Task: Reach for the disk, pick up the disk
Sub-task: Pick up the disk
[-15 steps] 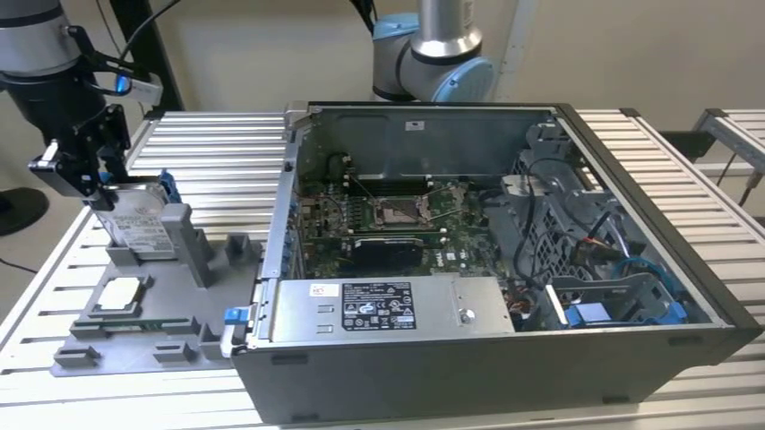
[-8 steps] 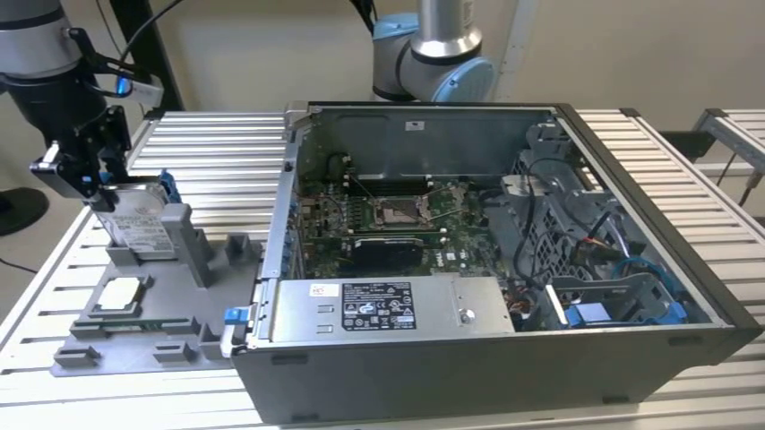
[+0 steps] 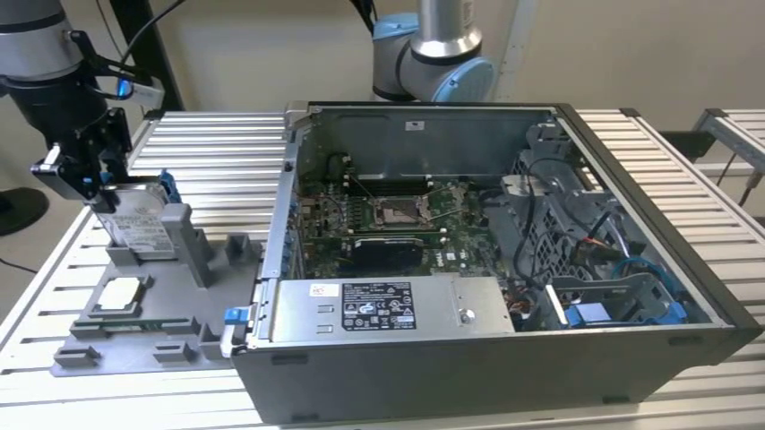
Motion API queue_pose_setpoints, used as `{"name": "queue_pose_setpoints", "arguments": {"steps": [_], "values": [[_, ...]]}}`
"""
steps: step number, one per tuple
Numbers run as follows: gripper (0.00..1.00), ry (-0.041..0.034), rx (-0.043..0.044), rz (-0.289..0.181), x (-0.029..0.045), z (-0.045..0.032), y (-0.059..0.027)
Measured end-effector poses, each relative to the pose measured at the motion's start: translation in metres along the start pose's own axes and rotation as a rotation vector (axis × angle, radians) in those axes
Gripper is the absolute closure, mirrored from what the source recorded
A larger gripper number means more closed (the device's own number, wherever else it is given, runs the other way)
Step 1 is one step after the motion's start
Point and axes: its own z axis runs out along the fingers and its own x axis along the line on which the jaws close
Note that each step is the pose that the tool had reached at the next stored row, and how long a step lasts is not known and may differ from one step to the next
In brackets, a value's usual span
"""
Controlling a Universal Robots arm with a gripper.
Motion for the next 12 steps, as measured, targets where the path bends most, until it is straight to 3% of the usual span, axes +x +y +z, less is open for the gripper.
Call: {"name": "queue_pose_setpoints", "arguments": {"steps": [12], "values": [[0.00,0.0000,0.0000,0.000,0.0000,0.0041,-0.0001]]}}
